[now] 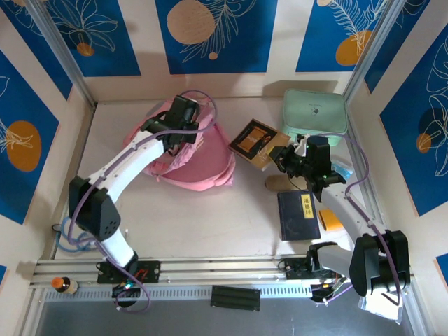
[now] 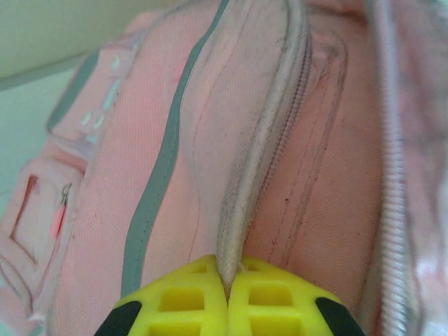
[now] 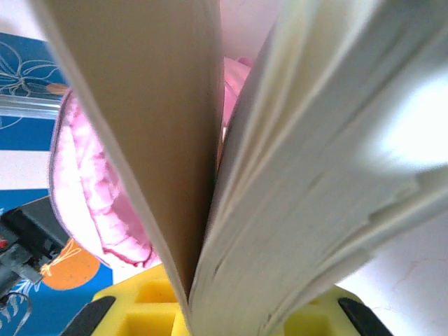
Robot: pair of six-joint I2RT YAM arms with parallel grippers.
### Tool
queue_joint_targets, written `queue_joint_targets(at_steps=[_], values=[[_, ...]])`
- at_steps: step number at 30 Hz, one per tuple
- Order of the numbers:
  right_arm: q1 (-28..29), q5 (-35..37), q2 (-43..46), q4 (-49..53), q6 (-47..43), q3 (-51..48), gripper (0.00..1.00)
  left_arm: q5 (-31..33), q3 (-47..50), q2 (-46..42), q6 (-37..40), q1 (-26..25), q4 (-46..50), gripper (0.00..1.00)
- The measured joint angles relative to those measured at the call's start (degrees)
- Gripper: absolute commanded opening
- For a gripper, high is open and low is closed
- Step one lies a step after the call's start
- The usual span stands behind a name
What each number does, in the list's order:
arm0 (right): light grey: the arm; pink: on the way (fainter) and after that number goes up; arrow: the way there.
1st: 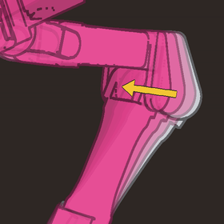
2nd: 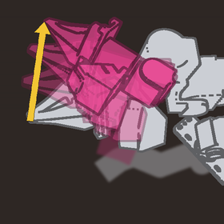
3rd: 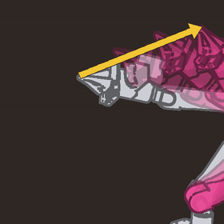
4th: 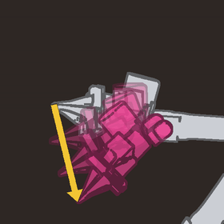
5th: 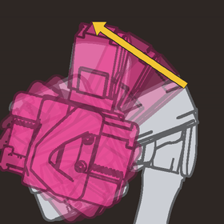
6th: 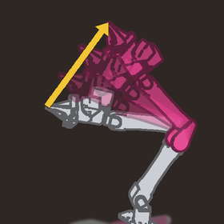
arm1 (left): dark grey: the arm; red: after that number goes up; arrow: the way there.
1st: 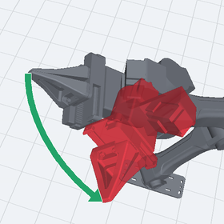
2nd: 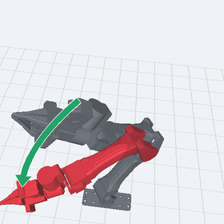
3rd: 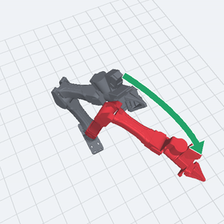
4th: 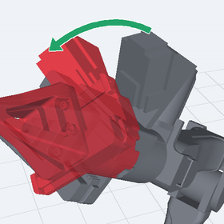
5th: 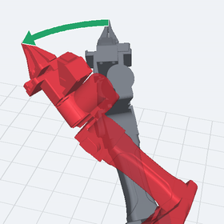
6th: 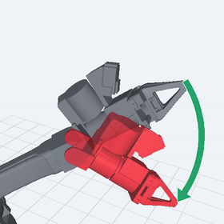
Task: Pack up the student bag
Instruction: Open the student bag at the center of the table, then place the book in the student bag.
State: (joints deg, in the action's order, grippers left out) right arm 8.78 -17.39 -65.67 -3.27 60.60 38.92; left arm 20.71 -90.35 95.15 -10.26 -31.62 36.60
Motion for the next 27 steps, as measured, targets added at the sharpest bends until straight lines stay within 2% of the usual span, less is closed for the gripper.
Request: queue_joint_targets(at_steps=[7, 13, 18, 27], values=[[3.72, -2.82, -0.98, -5.18, 0.92, -0.44, 0.07, -6.86, 0.85, -1.68, -1.25, -0.35, -2.27, 0.00], [9.49, -3.78, -7.41, -6.23, 1.27, 1.77, 0.07, -9.40, 1.95, -1.73, -2.29, -0.33, -3.45, 0.00], [12.61, -3.87, -13.81, -8.28, 5.38, 5.70, 0.07, -11.10, 2.64, -2.01, -2.86, -0.33, -4.35, 0.00], [14.32, -2.60, -22.64, -11.98, 10.88, 15.85, 0.06, -13.22, 2.80, -3.63, -2.95, -0.11, -4.39, 0.00]])
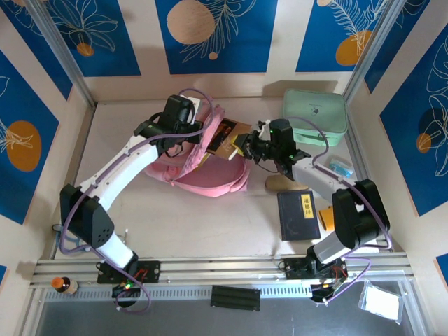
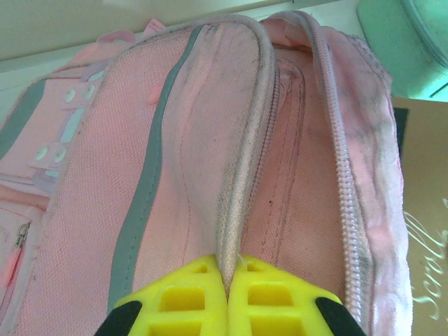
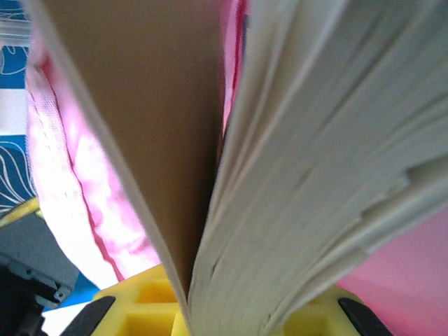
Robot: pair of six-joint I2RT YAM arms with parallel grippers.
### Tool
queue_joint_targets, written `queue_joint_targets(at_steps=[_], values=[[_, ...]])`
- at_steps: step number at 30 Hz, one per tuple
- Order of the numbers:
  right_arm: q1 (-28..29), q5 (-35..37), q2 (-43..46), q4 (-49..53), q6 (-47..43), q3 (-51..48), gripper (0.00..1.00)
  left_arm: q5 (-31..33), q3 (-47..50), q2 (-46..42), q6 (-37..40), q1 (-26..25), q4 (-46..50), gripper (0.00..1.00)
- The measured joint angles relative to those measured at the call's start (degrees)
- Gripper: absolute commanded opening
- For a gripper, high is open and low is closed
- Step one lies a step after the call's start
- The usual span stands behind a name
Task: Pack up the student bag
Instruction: Place the book in the student bag.
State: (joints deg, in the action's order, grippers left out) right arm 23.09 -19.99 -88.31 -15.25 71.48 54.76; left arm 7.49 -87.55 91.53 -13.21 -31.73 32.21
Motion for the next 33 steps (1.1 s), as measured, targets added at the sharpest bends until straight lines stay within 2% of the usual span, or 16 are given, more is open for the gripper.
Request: queue_joint_targets(at_steps=[5, 14, 19, 25, 27, 33], values=[[0.61, -0.44, -3.82, -1.92, 1.73, 2.19, 0.06, -1.05, 0.35, -0.81, -0.02, 0.11, 0.02, 0.00], [4.15, 0.55, -16.83, -1.60, 2.60, 7.15, 0.06, -2.58, 1.27, -1.16, -1.14, 0.66, -0.55, 0.00], [6.71, 1.20, -25.40, -1.03, 3.65, 16.26, 0.07, -3.02, 1.27, -1.16, -1.81, 1.29, -1.03, 0.00], [9.35, 2.58, -33.38, -1.95, 6.60, 25.49, 0.13, -4.02, 2.16, -1.81, -2.89, 2.16, -1.57, 0.00], [9.75, 2.45, -35.04, -3.34, 8.22, 26.43, 0.17, -4.92, 2.58, -1.99, -3.15, 2.64, -2.05, 0.00], [9.88, 1.53, -36.30, -3.10, 10.99, 26.45, 0.47, -8.37, 4.87, -2.58, -5.01, 4.83, -4.35, 0.00]])
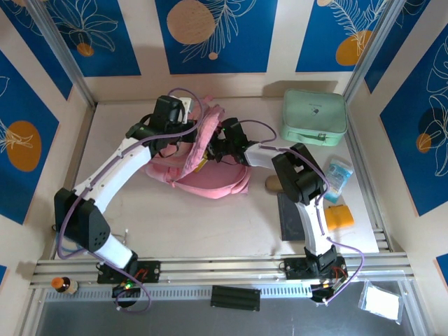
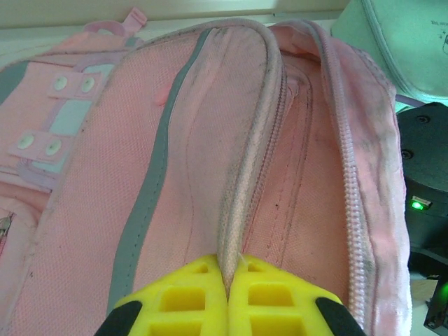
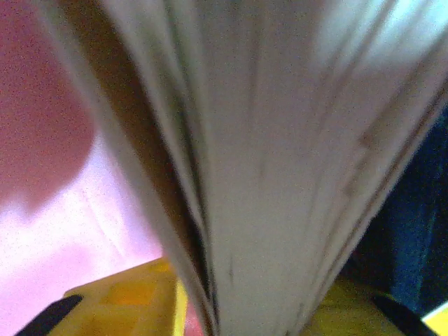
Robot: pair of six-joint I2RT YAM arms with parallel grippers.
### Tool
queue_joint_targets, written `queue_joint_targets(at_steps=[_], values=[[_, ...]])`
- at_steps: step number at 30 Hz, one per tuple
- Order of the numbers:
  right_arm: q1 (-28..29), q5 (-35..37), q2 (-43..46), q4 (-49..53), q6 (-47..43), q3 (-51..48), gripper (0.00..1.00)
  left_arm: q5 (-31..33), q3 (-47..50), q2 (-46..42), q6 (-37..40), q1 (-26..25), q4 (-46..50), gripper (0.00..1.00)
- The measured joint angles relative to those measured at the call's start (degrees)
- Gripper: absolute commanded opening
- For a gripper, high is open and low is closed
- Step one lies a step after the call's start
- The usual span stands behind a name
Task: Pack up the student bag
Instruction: Place the book in the student bag, then close the student bag at the center of the table.
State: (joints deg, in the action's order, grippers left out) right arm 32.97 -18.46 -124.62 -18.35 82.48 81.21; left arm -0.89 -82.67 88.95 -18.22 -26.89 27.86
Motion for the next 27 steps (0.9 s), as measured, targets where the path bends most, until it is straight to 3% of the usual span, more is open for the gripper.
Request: queue_joint_targets(at_steps=[7, 13, 17, 18, 19, 20, 24, 27], values=[[-1.36, -4.02, 7.93, 7.65, -3.87, -5.14, 0.68, -2.84, 2.89, -1.14, -1.36, 2.32, -2.27, 0.00], [-4.96, -5.35, 20.92, 14.21, -8.72, -14.10, 0.69, -5.88, 7.85, -2.43, -1.44, 6.73, -5.35, 0.00], [-7.19, -0.68, 28.11, 21.14, -14.64, -18.29, 0.69, -5.97, 12.04, -3.67, -1.18, 9.62, -6.84, 0.00], [-7.52, 1.70, 30.21, 23.37, -16.15, -19.19, 0.69, -5.90, 13.38, -4.13, -0.98, 10.25, -7.30, 0.04], [-7.63, 4.39, 32.48, 25.62, -17.59, -20.04, 0.70, -5.90, 14.49, -4.57, -0.81, 10.67, -7.45, 0.22], [-7.63, 6.86, 34.36, 27.47, -18.62, -20.70, 0.70, -5.92, 15.56, -4.94, -0.70, 10.97, -7.56, 0.33], [-7.61, 17.27, 42.82, 34.29, -21.70, -24.57, 0.75, -7.50, 19.19, -6.71, -2.89, 11.37, -7.37, 0.59], [-7.74, 22.97, 46.75, 38.62, -22.53, -27.82, 0.79, -10.32, 21.05, -7.72, -6.34, 11.10, -8.39, 0.71]])
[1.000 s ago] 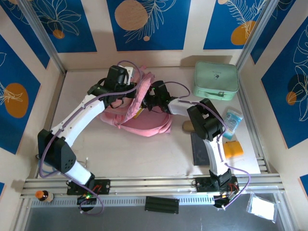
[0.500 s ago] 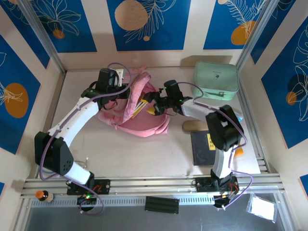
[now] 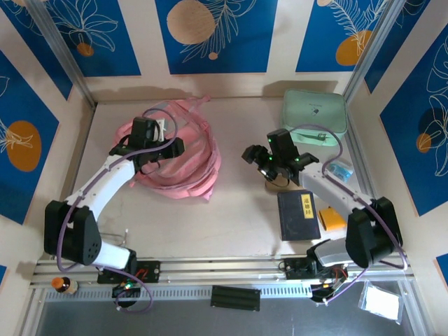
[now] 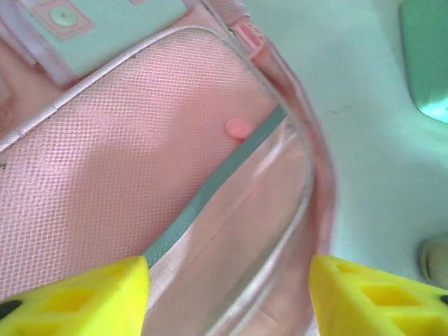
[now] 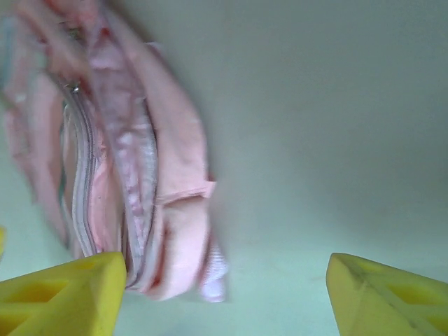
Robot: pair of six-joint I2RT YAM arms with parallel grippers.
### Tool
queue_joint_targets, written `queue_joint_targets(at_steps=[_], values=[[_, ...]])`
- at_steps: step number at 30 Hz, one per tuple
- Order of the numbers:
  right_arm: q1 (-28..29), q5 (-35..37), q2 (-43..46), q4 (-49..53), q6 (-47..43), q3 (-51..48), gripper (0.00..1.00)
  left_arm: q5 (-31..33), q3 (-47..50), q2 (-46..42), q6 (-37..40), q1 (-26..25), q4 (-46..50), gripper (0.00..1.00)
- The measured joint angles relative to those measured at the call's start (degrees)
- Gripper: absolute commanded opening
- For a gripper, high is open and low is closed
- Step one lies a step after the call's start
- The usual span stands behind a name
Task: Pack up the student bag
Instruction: Close the student bag at the center of the table, then move the book to the center of the table.
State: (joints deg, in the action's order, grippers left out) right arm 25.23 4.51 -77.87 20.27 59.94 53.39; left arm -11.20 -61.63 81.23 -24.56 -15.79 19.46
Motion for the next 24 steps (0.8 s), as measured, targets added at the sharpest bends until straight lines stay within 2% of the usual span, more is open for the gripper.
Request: queue_joint_targets(at_steps=[4, 9, 15, 24], values=[[-0.74, 5.01, 2.51, 6.69, -0.31, -4.61, 0.83, -2.84, 0.68, -0.28, -5.49, -2.58, -1.53, 0.88], [-1.16, 8.31, 5.05, 12.92, -0.37, -10.05, 0.86, -3.54, 0.68, -0.26, -9.03, -9.09, -3.93, 0.97], [-2.40, 9.29, 6.38, 16.74, -0.42, -15.02, 0.86, -2.71, 0.63, 1.88, -10.54, -13.94, -5.55, 1.00], [-3.82, 6.32, 2.12, 13.57, -1.68, -15.72, 0.85, -2.27, -1.33, 7.19, -11.19, -16.61, -7.02, 1.00]])
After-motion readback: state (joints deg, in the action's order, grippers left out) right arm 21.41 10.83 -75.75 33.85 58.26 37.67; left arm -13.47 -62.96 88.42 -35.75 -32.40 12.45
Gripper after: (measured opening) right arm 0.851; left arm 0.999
